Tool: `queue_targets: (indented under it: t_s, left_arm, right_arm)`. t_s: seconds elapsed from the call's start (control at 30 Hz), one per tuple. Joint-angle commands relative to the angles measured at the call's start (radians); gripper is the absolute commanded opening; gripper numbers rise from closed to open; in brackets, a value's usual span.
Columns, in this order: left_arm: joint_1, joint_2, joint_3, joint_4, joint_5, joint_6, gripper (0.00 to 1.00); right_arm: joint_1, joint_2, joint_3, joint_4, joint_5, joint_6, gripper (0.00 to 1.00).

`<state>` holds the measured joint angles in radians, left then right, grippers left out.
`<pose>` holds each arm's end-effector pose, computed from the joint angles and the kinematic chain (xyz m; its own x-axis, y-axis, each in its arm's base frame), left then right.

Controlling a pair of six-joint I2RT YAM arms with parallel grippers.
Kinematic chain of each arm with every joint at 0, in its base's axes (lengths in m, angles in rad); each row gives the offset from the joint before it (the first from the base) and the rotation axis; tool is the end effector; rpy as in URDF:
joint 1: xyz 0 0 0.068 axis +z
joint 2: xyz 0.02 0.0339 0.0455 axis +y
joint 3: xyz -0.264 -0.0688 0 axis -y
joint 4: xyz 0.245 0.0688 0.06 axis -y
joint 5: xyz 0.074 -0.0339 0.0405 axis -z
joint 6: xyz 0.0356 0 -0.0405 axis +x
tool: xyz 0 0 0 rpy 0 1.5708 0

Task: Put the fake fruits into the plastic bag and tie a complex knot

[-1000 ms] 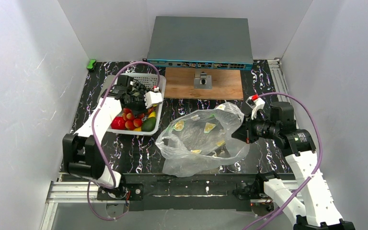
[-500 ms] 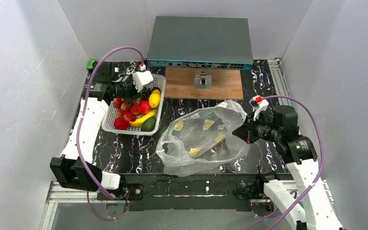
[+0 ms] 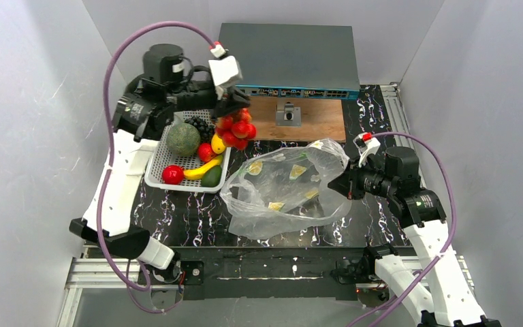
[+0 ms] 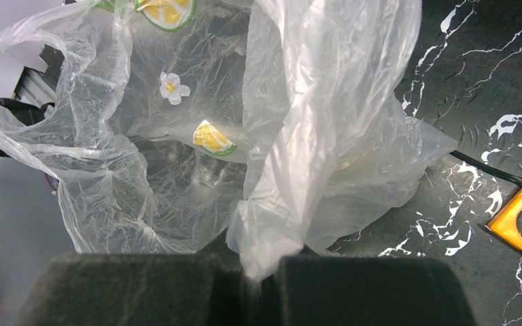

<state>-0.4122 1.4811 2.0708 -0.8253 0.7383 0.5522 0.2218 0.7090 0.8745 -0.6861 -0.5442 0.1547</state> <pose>0.2324 -0.1278 0.5391 0.2879 0.2976 -0.9103 0.8750 0.3047 0.3763 0.1345 0.0492 0.3330 -0.5759 0.0053 -0.8175 -0.5441 0.7439 0.3881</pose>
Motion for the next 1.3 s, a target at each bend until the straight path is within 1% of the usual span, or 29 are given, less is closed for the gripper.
queue_targets:
  t_s: [0.0, 0.1, 0.13, 0.23, 0.27, 0.4, 0.47, 0.57, 0.63, 0.7, 0.77, 0.8, 0.9, 1.03, 1.07, 1.13, 1.2, 1.27]
  left_arm:
    - [-0.155, 0.024, -0.081, 0.118, 0.102, -0.142, 0.00]
    - [-0.258, -0.025, -0.295, 0.339, 0.086, -0.200, 0.00]
    - [-0.286, -0.032, -0.346, 0.384, 0.083, -0.214, 0.00]
    - [-0.361, -0.010, -0.407, 0.424, 0.086, -0.227, 0.00]
    - [-0.381, -0.005, -0.436, 0.425, 0.083, -0.207, 0.00]
    - [-0.398, 0.000, -0.639, 0.434, 0.024, -0.125, 0.00]
    - [-0.398, -0.001, -0.713, 0.412, -0.021, -0.066, 0.00]
    - [-0.399, -0.005, -0.768, 0.282, -0.037, 0.070, 0.00]
    - [-0.398, 0.008, -0.773, 0.144, -0.064, 0.194, 0.00]
    - [-0.398, 0.033, -0.773, 0.059, -0.123, 0.260, 0.00]
    - [-0.397, 0.063, -0.773, 0.009, -0.151, 0.312, 0.00]
    - [-0.398, 0.073, -0.770, 0.015, -0.153, 0.308, 0.00]
    - [-0.397, 0.099, -0.746, 0.075, -0.134, 0.247, 0.19]
    - [-0.399, 0.146, -0.678, 0.161, -0.122, 0.133, 0.43]
    - [-0.399, 0.147, -0.653, 0.182, -0.120, 0.110, 0.48]
    - [-0.398, 0.134, -0.618, 0.221, -0.107, 0.067, 0.62]
    - [-0.398, 0.113, -0.570, 0.247, -0.076, 0.019, 0.71]
    - [-0.398, 0.092, -0.508, 0.272, -0.047, -0.050, 0.75]
  right_arm:
    - [-0.004, 0.008, -0.001, 0.067, 0.015, 0.023, 0.01]
    - [-0.004, 0.019, 0.001, 0.083, 0.019, 0.025, 0.01]
    - [-0.005, 0.023, 0.003, 0.088, 0.018, 0.027, 0.01]
    - [-0.005, 0.033, 0.018, 0.094, 0.024, 0.029, 0.01]
    - [-0.006, 0.036, 0.022, 0.093, 0.026, 0.028, 0.01]
    - [-0.006, 0.045, 0.044, 0.084, 0.041, 0.020, 0.01]
    - [-0.006, 0.044, 0.052, 0.074, 0.045, 0.016, 0.01]
    - [-0.006, 0.040, 0.069, 0.051, 0.054, 0.007, 0.01]
    - [-0.007, 0.043, 0.082, 0.040, 0.064, 0.002, 0.01]
    - [-0.009, 0.045, 0.092, 0.033, 0.068, 0.000, 0.01]
    - [-0.010, 0.046, 0.089, 0.031, 0.065, 0.000, 0.01]
    - [-0.010, 0.046, 0.086, 0.030, 0.061, 0.001, 0.01]
    - [-0.010, 0.046, 0.065, 0.035, 0.057, -0.003, 0.01]
    - [-0.010, 0.042, 0.043, 0.043, 0.040, 0.000, 0.01]
    - [-0.010, 0.043, 0.042, 0.043, 0.035, 0.000, 0.01]
    - [-0.010, 0.046, 0.043, 0.043, 0.031, -0.002, 0.01]
    - [-0.010, 0.050, 0.045, 0.042, 0.028, -0.004, 0.01]
    - [-0.010, 0.051, 0.045, 0.040, 0.018, -0.006, 0.01]
